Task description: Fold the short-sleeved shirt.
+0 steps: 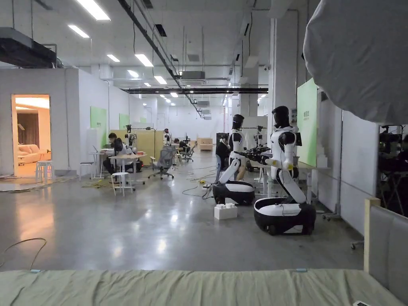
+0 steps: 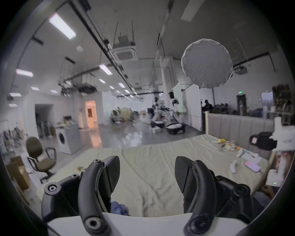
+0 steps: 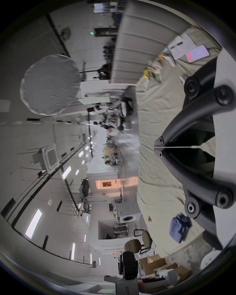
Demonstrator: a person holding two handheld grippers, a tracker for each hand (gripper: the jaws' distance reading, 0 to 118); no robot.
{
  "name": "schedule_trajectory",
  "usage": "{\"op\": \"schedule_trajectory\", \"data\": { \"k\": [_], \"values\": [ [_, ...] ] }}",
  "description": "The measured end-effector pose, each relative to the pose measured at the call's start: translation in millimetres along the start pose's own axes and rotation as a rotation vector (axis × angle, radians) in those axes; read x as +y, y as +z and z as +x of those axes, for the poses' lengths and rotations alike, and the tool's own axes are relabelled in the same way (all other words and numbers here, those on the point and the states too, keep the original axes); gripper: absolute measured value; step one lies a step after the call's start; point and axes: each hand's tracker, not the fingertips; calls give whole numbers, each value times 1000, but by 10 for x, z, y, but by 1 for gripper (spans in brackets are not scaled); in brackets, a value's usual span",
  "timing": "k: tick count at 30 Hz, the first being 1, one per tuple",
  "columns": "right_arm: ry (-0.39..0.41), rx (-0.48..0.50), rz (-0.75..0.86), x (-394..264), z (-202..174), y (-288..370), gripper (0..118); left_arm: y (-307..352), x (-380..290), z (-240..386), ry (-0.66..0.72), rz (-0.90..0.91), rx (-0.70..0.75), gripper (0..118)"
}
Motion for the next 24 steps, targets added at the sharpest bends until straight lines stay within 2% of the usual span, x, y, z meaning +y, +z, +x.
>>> {"op": "schedule_trajectory", "data": {
  "k": [1, 3, 4, 6, 7, 8, 9, 11, 13, 15, 21, 24],
  "values": [
    [21, -7, 30, 40, -26, 21, 1, 13, -3, 79, -17, 7, 38, 72],
    [6, -13, 34, 65, -61, 30, 1, 28, -12, 174, -16, 27, 112, 70],
    [-4, -9, 45, 77, -71, 37, 1, 32, -22, 210, 0, 32, 136, 64],
    [-33, -1, 59, 80, -96, 55, 1, 17, -27, 178, 7, 3, 96, 44],
    [-32, -1, 64, 80, -115, 51, 1, 17, -49, 217, 8, 5, 98, 27],
    [-33, -2, 66, 74, -128, 55, 1, 18, -64, 251, 16, 7, 96, 15],
    [-29, -6, 68, 65, -139, 60, 1, 29, -37, 58, 32, 2, 66, 7],
    [-20, -15, 58, 45, -129, 59, 1, 64, -37, 62, 34, -1, -46, 2],
    [-22, -26, 55, 25, -128, 72, 1, 91, -78, 79, 40, -2, -5, 0],
    [-58, -26, 43, -3, -108, 89, 1, 98, -96, 51, 51, -3, -1, 0],
    [-71, -31, 41, -1, -89, 113, 1, 114, -75, 106, 70, 14, -26, 0],
    [-74, -23, 35, 7, -88, 118, 1, 103, -73, 102, 129, 13, -57, 0]
  ]
}}
